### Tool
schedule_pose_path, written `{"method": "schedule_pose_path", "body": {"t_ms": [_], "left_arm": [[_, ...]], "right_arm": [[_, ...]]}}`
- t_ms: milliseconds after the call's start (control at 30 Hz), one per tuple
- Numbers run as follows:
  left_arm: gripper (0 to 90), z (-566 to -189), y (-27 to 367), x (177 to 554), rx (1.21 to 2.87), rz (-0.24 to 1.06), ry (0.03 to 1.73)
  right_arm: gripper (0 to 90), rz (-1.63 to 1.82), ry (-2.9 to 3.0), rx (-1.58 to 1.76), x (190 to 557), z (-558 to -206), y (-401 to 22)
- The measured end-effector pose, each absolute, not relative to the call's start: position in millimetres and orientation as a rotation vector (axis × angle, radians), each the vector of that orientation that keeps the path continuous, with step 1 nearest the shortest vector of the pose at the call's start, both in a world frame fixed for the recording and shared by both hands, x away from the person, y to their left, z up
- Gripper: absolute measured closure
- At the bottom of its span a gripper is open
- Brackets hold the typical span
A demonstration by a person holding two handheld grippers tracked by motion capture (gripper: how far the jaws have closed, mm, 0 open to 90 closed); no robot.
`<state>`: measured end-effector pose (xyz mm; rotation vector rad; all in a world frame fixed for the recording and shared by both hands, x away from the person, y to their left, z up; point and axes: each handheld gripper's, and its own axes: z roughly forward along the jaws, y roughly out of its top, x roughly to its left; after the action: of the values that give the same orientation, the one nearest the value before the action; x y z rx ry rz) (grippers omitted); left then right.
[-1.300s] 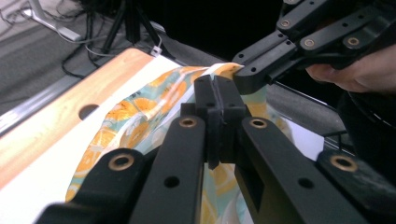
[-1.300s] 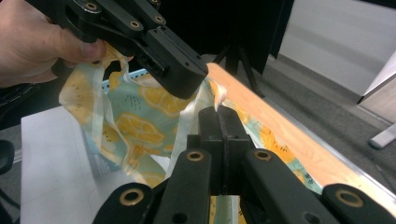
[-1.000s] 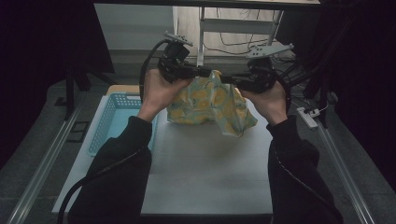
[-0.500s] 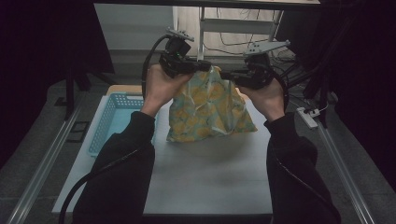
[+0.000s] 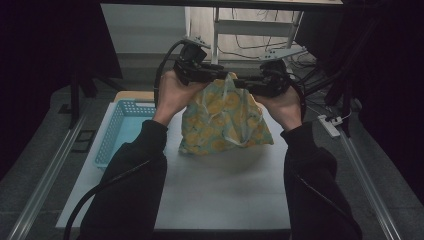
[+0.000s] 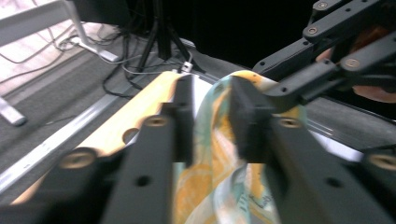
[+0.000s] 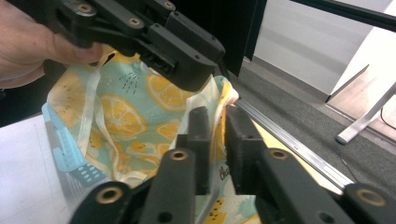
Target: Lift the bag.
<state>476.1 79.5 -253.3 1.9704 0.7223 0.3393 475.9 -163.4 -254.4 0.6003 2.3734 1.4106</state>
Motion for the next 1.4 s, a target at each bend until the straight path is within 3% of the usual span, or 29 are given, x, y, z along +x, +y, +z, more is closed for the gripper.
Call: {"method": "schedule_pose_path", "body": {"t_ms": [267,400,667,1400], "left_arm": [[18.5,-268,89,480,1.955,0.378,0.735],[5.4,-273,97,480,1.960,0.368,0.783],[0.0,-279,111,468,1.973,0.317,0.764],[0.0,-294,154,421,1.961,0.253,0.740]], "right_arm": [[45.4,1.433,2.378,0.660,482,-269,-168],[31.9,1.450,2.363,0.682,482,-274,-170],[17.8,1.466,2.350,0.701,474,-281,-173],[12.1,1.431,2.376,0.706,449,-296,-191]]}}
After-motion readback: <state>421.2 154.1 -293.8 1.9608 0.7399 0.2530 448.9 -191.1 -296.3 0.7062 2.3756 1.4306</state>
